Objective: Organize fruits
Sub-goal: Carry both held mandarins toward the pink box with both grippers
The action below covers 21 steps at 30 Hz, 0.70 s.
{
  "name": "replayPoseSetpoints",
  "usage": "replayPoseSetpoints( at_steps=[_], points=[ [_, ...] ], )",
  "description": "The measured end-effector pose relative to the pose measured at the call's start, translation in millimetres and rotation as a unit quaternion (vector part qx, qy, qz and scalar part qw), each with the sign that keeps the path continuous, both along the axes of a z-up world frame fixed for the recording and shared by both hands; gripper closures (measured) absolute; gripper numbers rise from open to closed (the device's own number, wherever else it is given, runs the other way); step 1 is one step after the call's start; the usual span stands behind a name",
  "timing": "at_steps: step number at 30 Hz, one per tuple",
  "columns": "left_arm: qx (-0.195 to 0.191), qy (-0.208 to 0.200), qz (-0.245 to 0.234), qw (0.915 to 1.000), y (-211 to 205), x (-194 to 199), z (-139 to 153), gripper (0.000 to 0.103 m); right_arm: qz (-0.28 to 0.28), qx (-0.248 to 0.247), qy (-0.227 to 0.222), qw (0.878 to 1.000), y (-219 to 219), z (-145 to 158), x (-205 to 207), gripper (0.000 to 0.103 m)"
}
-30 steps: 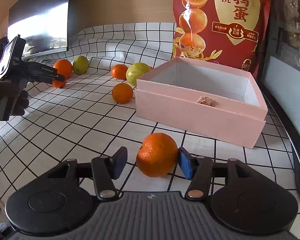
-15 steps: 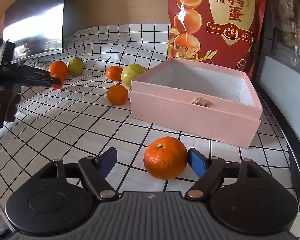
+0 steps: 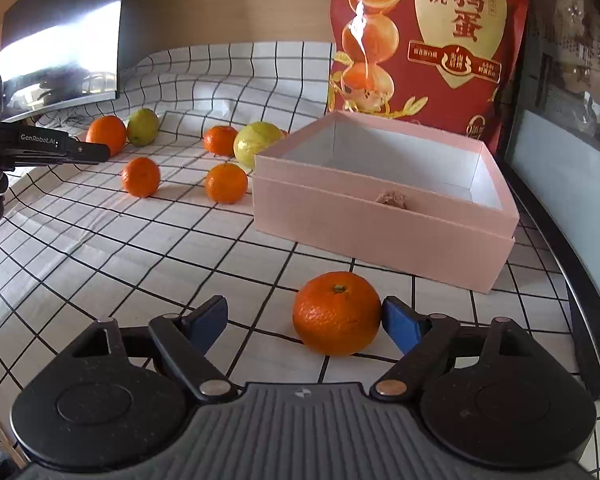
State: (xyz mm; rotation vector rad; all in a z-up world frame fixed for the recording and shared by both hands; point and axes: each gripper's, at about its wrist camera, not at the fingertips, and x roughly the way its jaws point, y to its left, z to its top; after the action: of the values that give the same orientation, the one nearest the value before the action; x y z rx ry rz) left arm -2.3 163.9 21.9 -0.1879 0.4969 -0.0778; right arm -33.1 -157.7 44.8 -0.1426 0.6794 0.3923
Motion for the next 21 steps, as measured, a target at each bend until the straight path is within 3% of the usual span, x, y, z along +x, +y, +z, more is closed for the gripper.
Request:
replayPoseSetpoints(
  at_steps=[3, 9, 11, 14, 16, 21],
  points=[
    [0.019, -0.008, -0.031, 0.9993, -19, 7, 1, 0.083, 0.0, 0.003, 0.016, 1.0, -1, -2, 4, 0.018],
    [0.149, -0.023, -0.08, 0.9854, -75, 19, -6, 0.08, -0.006, 0.015, 0.033, 0.999, -5, -5, 9, 0.018],
    [0.156, -0.029, -0.11, 0.9812, -84, 13, -7, 0.08, -0.004, 0.022, 0.031, 0.999, -7, -4, 8, 0.018],
    [0.124, -0.012, -0.161, 0.9791, -89, 10, -11, 0.077, 0.001, 0.024, 0.031, 0.999, -7, -4, 8, 0.017],
    [0.125, -0.021, -0.178, 0.9758, -95, 7, -12, 0.077, 0.001, 0.024, 0.033, 0.999, -6, -4, 9, 0.017],
    [0.208, -0.034, -0.167, 0.9632, -107, -1, -14, 0.075, 0.0, 0.03, 0.034, 0.999, -8, -4, 9, 0.017]
  ],
)
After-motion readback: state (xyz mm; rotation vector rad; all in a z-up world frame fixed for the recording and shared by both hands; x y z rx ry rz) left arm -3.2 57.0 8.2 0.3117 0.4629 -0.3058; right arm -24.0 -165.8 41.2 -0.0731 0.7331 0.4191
